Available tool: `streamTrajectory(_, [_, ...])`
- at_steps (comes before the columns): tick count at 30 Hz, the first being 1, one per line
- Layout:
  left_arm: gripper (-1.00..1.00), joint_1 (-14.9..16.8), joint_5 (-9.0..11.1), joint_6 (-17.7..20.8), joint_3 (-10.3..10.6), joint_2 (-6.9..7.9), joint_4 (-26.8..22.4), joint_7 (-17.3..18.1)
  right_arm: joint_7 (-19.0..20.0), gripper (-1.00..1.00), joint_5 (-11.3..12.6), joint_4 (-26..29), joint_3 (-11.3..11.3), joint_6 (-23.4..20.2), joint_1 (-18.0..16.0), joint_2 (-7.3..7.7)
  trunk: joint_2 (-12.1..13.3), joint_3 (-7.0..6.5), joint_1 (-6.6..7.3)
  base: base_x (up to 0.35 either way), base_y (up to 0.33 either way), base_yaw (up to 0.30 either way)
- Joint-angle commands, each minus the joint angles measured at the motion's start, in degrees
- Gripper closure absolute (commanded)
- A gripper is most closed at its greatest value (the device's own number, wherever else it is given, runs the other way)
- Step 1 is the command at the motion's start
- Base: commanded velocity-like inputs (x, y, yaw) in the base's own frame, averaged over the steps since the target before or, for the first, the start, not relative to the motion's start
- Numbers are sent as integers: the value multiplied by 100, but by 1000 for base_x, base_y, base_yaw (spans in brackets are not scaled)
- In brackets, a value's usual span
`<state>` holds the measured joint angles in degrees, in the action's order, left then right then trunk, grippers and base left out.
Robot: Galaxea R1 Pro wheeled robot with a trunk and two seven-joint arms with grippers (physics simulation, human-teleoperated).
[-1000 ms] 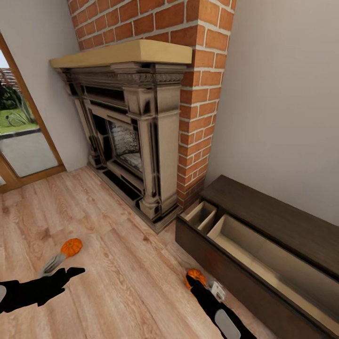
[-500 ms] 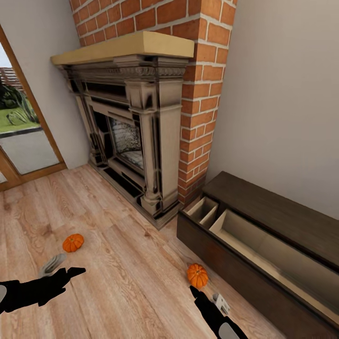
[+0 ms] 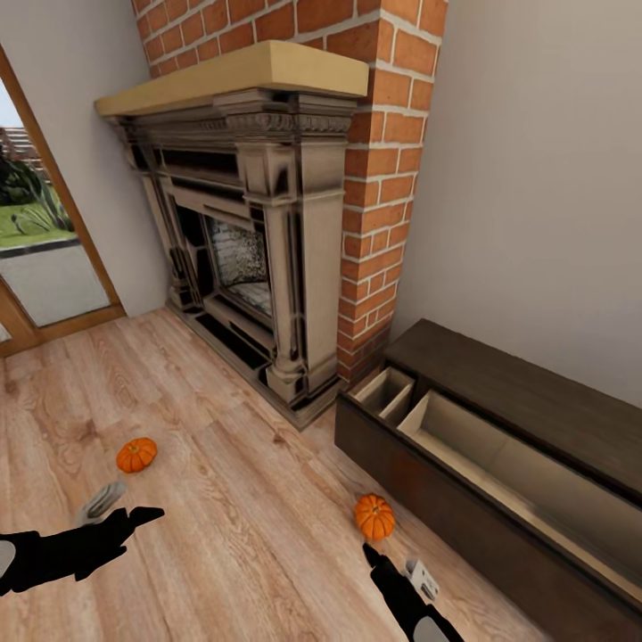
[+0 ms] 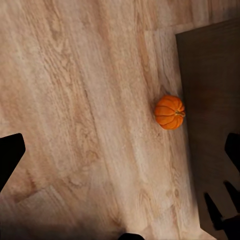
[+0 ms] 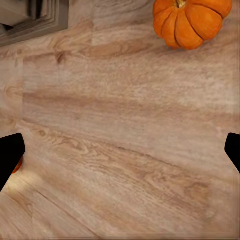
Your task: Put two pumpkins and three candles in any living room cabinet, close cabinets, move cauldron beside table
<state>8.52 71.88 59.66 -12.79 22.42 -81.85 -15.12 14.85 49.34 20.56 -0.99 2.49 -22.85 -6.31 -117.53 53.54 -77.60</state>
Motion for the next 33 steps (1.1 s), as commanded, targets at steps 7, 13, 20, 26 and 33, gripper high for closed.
streamTrajectory(7, [-100, 0, -4, -20, 166, -18, 3, 0, -52, -100, 121, -14, 169, -31, -49, 32, -282, 126, -154, 0, 0, 0])
streamTrajectory(13, [-100, 0, -7, -33, 230, -20, 3, -6, -54, -100, 351, -17, 537, -148, -69, 359, -523, 234, -286, 0, 0, 0])
streamTrajectory(20, [-100, 0, -8, -29, 250, -22, 3, -5, -60, -100, 633, 16, 714, -186, -79, 465, -804, 360, -440, 0, 0, 0])
streamTrajectory(26, [-100, 0, -6, -21, 257, -27, 3, -3, -5, -100, 602, 50, 715, -116, -79, 437, -1044, 467, -572, 0, 0, 0])
streamTrajectory(33, [-100, 0, 1, -15, 289, -22, 3, 0, 4, -100, 642, 45, 720, -109, -79, 441, -1325, 593, -725, 0, 0, 0])
